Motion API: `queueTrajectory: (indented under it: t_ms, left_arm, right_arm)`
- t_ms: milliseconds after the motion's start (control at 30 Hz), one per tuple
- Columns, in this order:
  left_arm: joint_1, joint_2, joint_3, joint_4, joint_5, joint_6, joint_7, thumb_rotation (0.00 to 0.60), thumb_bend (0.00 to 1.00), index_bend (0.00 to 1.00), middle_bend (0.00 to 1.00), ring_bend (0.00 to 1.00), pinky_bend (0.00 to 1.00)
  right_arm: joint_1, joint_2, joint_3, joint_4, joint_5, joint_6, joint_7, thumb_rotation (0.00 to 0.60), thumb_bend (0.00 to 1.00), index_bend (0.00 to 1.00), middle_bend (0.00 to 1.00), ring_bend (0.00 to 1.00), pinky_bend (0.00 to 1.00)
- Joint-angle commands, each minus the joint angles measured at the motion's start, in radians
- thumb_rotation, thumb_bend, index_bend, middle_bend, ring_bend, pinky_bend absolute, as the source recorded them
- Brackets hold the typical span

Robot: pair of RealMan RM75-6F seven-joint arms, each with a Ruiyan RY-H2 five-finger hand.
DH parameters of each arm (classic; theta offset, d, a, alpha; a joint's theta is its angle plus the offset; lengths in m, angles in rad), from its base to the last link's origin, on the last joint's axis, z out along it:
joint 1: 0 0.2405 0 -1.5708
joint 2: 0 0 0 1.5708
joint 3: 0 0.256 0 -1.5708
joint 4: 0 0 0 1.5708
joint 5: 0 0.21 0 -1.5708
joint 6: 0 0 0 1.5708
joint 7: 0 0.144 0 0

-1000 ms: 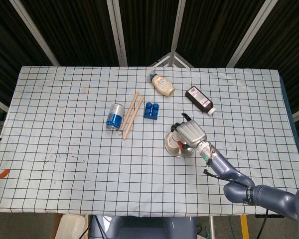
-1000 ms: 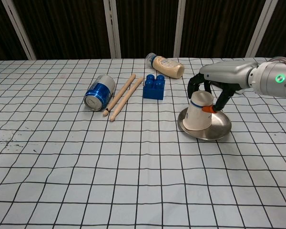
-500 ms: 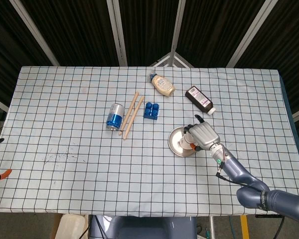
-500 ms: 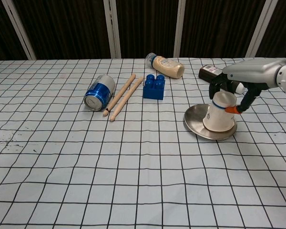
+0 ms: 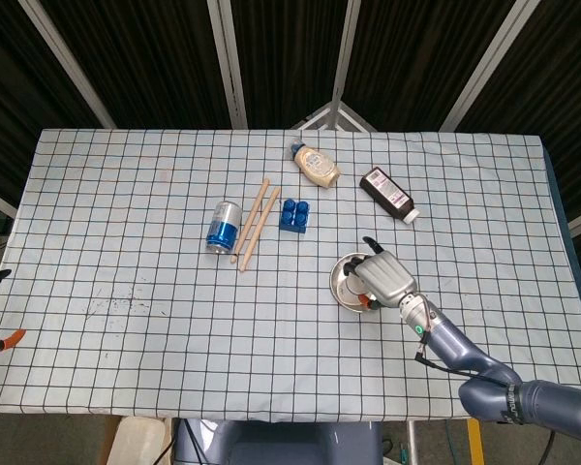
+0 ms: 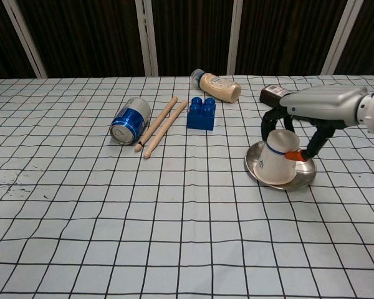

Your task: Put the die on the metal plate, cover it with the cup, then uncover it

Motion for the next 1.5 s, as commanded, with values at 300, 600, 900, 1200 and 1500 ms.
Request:
queueTrajectory:
  t_ms: [300, 600, 900, 1200, 1500]
  left_arm:
    - [0.002, 0.006, -0.003, 0.006, -0.005, -0.001, -0.016, 0.6, 0.13, 0.16, 0.0, 0.0, 0.06]
    - [-0.004, 0.0, 0.0, 0.006, -0.004, -0.011, -0.006, 0.6, 0.13, 0.16, 0.0, 0.0, 0.06]
    - [-0.003, -0.002, 0.0, 0.002, -0.004, -0.006, 0.001, 0.6, 0.13, 0.16, 0.0, 0.0, 0.06]
    - [-0.005, -0.003, 0.002, 0.004, -0.003, -0.009, 0.003, 0.6, 0.13, 0.16, 0.0, 0.0, 0.06]
    - [-0.003, 0.001, -0.003, 0.008, -0.017, -0.012, -0.006, 0.6, 0.13, 0.16, 0.0, 0.0, 0.06]
  right_arm:
    - [0.062, -0.074, 0.053, 0.101, 0.074, -0.066, 0.0, 0.6, 0.5, 0.49, 0.42, 0.44, 0.06]
    - [0.03, -0.017, 0.04, 0.082, 0.081, -0.038, 0.006, 0.6, 0.5, 0.49, 0.42, 0.44, 0.06]
    - [-0.01, 0.064, 0.022, -0.01, 0.043, 0.015, 0.007, 0.6, 0.5, 0.49, 0.42, 0.44, 0.06]
    - [-0.006, 0.092, 0.039, -0.04, 0.029, 0.039, -0.015, 0.6, 0.5, 0.49, 0.42, 0.44, 0.06]
    - [-0.028, 0.16, 0.024, -0.022, 0.078, 0.04, -0.063, 0.6, 0.5, 0.49, 0.42, 0.44, 0.06]
